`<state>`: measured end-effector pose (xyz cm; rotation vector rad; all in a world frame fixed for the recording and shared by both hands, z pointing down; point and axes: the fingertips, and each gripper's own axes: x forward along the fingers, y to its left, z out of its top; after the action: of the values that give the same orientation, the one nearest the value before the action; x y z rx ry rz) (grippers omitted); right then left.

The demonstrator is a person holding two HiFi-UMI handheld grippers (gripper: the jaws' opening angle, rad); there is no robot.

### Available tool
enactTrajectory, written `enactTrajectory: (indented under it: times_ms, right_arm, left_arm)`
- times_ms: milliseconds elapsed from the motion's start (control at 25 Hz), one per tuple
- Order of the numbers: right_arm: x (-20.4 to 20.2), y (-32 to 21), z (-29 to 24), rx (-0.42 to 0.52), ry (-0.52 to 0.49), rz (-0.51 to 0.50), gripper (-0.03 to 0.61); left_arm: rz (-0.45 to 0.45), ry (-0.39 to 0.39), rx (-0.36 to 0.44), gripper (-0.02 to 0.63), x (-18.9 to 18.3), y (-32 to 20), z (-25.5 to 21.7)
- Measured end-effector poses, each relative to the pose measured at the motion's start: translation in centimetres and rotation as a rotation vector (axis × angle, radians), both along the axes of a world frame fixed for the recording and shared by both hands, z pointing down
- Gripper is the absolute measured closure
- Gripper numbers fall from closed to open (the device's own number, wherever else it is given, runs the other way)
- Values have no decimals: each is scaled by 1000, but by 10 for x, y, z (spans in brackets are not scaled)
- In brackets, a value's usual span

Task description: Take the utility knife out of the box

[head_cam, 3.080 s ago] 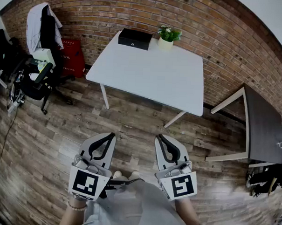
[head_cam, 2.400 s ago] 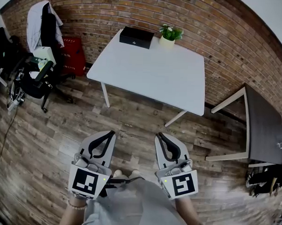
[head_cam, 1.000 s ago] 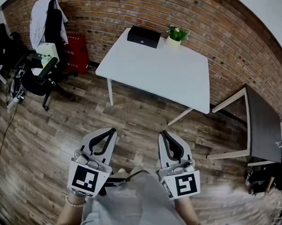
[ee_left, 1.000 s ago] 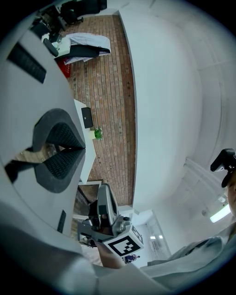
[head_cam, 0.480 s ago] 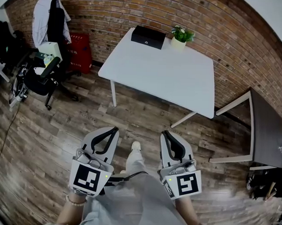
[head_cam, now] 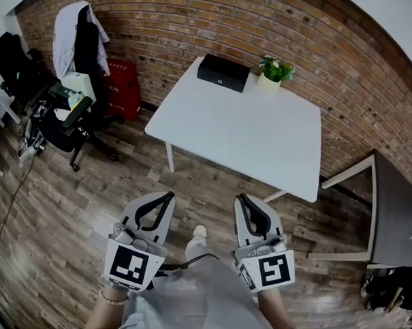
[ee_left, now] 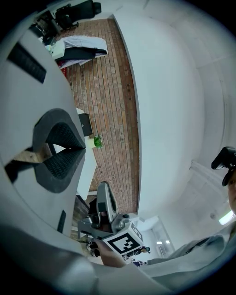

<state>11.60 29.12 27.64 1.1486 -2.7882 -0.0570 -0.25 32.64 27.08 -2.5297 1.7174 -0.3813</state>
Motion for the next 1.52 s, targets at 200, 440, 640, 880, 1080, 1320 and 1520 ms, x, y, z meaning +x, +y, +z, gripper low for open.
enactTrajectory:
  times_ms: [200,440,640,880,1080,1320,1520]
  right_arm:
    - [-9,-50,4,-6,2,-31,525]
    - [-12,-116,9,-20,12,-63,525]
    - [-14,-167,10,-26,21,-92,525]
    - [-11,-212,11,-32,29,-119,525]
    - [-10,-228,12,-31,34,-130,525]
    - [-2,-239,13,-35,35,-127,525]
    - [0,-246,12,-28,30,-116,525]
  left_arm:
    - [-33,5,-10,597,-7,-46,4]
    - [-55,5,-25,597,-8,-109,10]
    - [-78,9,-32,597,-7,-159,10]
    - [-94,17,-30,597,-1,-203,7]
    - [-120,22,-35,597,-1,-219,10]
    - [-111,10,-33,597,6,-230,7]
    - [-102,4,-35,597,6,-239,8]
